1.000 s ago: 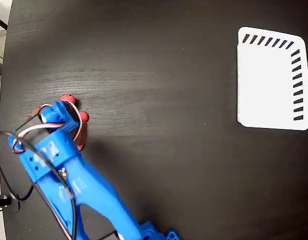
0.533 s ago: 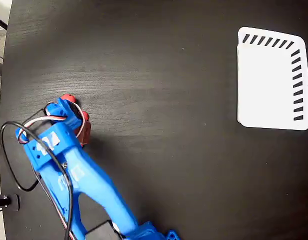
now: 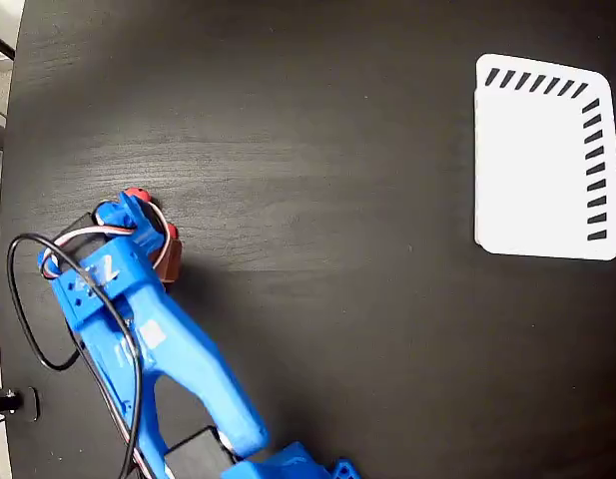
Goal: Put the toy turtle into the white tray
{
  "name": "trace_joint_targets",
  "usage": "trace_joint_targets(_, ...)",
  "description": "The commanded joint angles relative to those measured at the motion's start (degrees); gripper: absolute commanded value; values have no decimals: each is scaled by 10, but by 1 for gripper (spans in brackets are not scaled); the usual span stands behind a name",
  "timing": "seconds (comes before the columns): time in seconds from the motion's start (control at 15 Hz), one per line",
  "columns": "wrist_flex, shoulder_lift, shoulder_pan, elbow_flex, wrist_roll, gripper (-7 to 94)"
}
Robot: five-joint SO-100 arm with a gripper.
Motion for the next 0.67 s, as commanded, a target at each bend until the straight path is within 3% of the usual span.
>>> trace_joint_targets(0.0, 2, 18, -5, -4, -11, 61)
trace_joint_targets(0.13, 1, 18, -5, -4, -11, 55)
trace_joint_targets(0.27, -1, 17, -5, -4, -11, 42)
trace_joint_targets(0.47, -4, 17, -7, -4, -4, 3)
trace_joint_targets(0.6, -5, 18, -7, -1, 0, 0)
